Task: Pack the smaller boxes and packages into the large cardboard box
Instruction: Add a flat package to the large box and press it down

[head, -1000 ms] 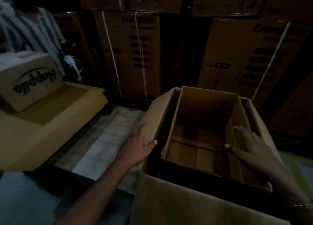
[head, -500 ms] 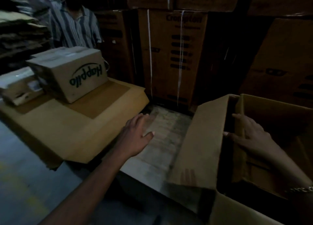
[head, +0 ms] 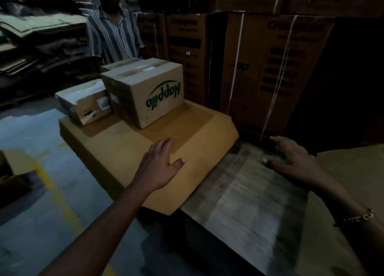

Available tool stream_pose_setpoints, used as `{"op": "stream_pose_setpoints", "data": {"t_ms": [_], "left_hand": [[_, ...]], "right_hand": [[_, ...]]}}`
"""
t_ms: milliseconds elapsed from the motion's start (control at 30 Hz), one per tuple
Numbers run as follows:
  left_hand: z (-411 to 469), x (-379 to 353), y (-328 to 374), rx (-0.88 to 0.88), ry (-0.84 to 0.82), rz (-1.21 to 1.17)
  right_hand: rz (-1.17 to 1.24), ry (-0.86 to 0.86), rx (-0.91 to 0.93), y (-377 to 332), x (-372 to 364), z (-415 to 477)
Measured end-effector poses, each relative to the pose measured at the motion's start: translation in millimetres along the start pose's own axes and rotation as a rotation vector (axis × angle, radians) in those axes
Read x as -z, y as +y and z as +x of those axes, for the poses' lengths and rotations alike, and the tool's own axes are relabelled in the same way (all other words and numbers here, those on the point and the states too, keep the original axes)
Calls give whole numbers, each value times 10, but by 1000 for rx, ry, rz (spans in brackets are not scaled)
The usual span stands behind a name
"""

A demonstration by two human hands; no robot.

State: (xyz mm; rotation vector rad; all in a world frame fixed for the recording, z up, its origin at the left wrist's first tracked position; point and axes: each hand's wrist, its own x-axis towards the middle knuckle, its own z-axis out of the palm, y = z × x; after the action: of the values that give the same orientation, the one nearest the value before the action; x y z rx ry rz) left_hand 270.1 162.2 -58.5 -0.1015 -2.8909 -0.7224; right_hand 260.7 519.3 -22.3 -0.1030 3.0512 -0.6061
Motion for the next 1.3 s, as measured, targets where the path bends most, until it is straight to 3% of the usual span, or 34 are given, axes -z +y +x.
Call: {"op": "stream_pose_setpoints", "data": {"t_ms": [300,667,800,1033,1167,1300], "left_hand": [[645,262,-945,47,57,20],[1730,618,-2019,79,98,10],[2399,836,-2559,85,60,-106],[3912,1323,-3628,146,132,-244],[4585,1442,-4183,320,189,-278],[5028,1420,-4571,347,74,-588]], "right_hand": [[77,-76,108,-832,-367,1115],[262,-55,171,-1913,-755,2463],[333,-41,131,-2361,-1069,2913],[567,-80,37,-3370,-1723,3739],[767,-138,-34,-3925,-1971,4047],[866,-151,-97,-4251,-2107,4239]]}}
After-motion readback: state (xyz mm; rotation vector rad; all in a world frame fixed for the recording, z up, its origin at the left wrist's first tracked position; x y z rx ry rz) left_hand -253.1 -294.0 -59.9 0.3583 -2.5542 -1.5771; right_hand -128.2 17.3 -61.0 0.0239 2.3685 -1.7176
